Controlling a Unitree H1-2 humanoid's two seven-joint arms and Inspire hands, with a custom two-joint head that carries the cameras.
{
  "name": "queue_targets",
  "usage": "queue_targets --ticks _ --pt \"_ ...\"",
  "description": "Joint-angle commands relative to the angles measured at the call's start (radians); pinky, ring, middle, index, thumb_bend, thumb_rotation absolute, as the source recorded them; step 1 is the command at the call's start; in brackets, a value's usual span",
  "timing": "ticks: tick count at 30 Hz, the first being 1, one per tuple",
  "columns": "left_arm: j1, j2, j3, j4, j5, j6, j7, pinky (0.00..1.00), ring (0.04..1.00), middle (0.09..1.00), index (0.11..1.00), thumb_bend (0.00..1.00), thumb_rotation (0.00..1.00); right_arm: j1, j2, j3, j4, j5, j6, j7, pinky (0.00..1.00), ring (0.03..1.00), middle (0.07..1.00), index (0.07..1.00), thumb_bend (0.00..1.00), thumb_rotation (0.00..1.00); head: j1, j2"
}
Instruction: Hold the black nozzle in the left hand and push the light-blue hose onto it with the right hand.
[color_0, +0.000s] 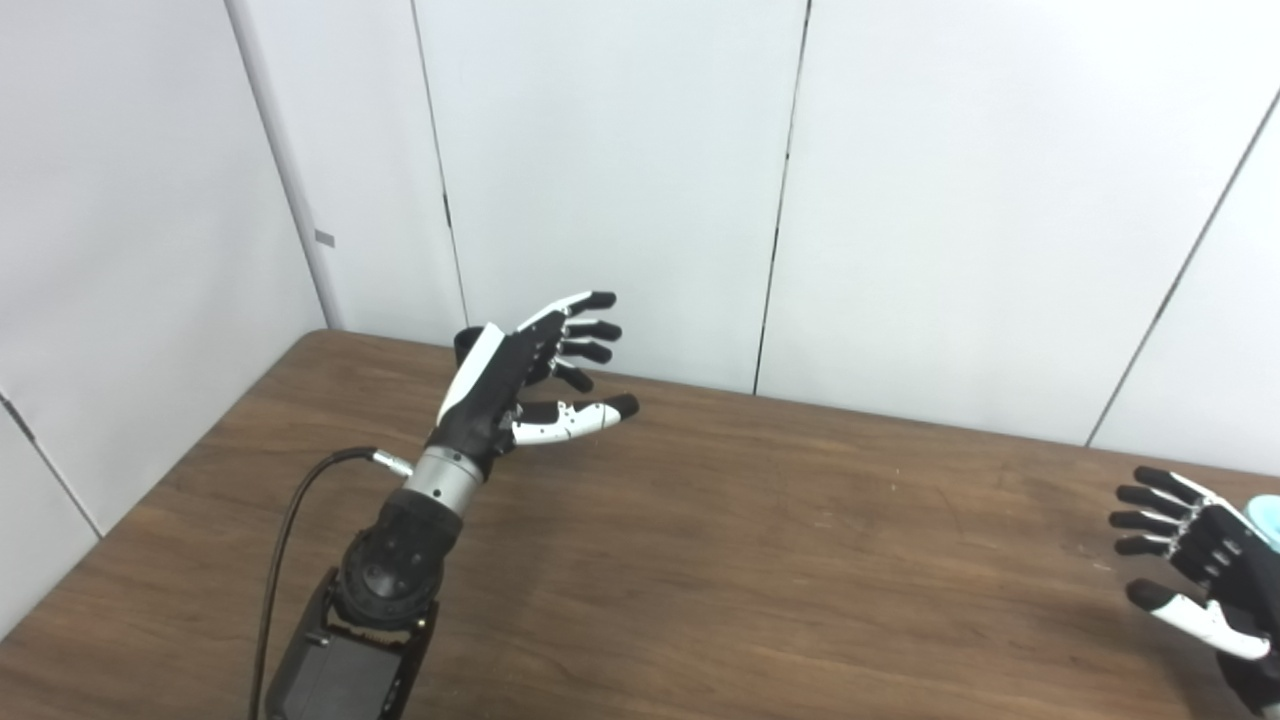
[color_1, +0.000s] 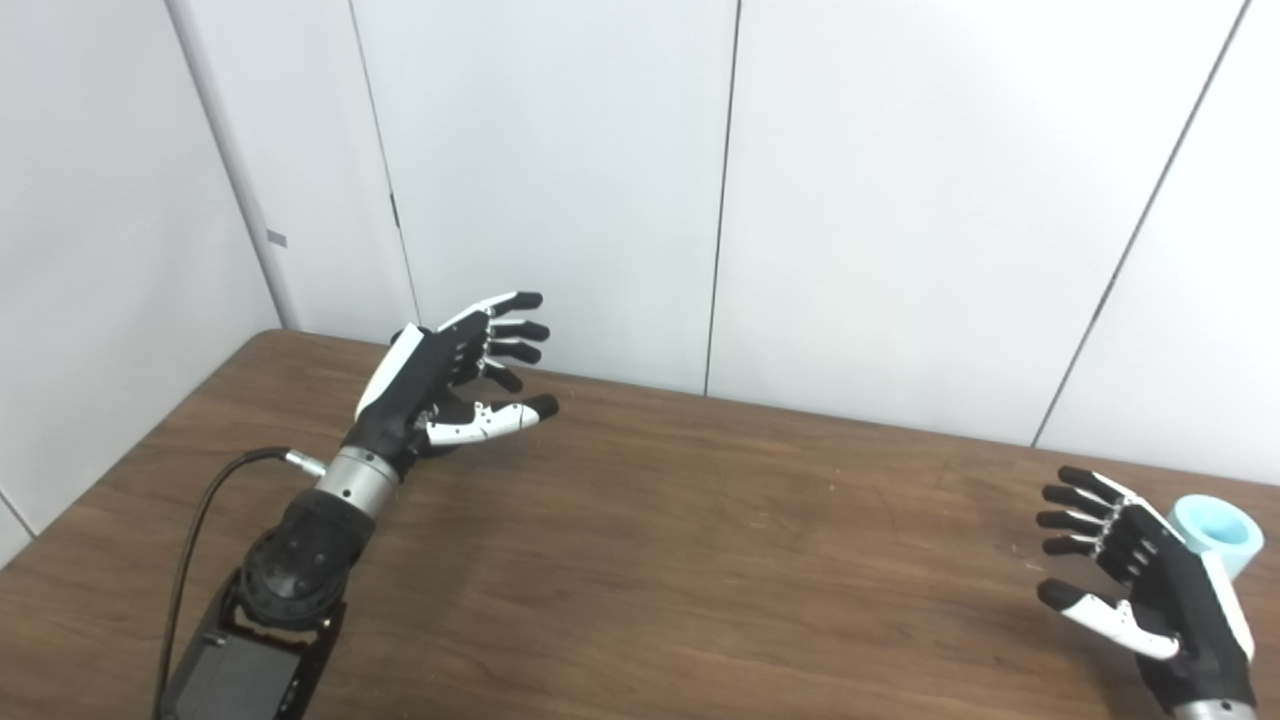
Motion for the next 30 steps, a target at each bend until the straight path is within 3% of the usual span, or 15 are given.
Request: queue_targets --ticks 1,8,12,19,23,30 --pt "-0.065 0.046 0.03 -0.057 0.032 0.001 0.023 0.55 0.701 0.758 0.797 0.61 0.15 0.134 0.057 0.004 0.117 0.001 -0.013 -0.004 0.58 0.677 0.74 0.771 0.99 0.4 0.001 0.0" --pt "-0.101 0.061 0.072 -0.052 0.153 0.001 0.108 0.56 0.719 0.787 0.81 0.61 0.1 0.129 0.057 0.001 0.123 -0.005 -0.013 -0.008 0.58 0.676 0.743 0.771 0.99 0.41 0.009 0.001" --pt "-0.101 0.057 0.081 -0.008 0.221 -0.033 0.183 0.55 0.733 0.819 0.815 0.61 0.08 0.126 0.055 -0.002 0.128 -0.002 -0.013 -0.005 0.58 0.676 0.743 0.77 0.99 0.4 0.014 0.001" --pt "-0.092 0.066 0.088 0.073 0.326 -0.073 0.312 0.68 0.841 0.906 0.903 0.66 0.15 0.121 0.051 -0.001 0.138 -0.009 -0.014 -0.013 0.58 0.676 0.741 0.771 1.0 0.42 0.018 0.001" --pt "-0.1 0.079 0.095 0.093 0.338 -0.061 0.325 0.75 0.899 0.922 0.935 0.68 0.19 0.12 0.052 -0.003 0.14 -0.004 -0.014 -0.009 0.58 0.674 0.74 0.77 1.0 0.42 0.018 0.001" --pt "-0.1 0.103 0.093 0.094 0.345 0.038 0.268 0.78 0.995 0.965 0.96 0.71 0.25 0.122 0.05 -0.002 0.136 -0.007 -0.014 -0.011 0.58 0.675 0.74 0.772 1.0 0.43 0.021 0.006"
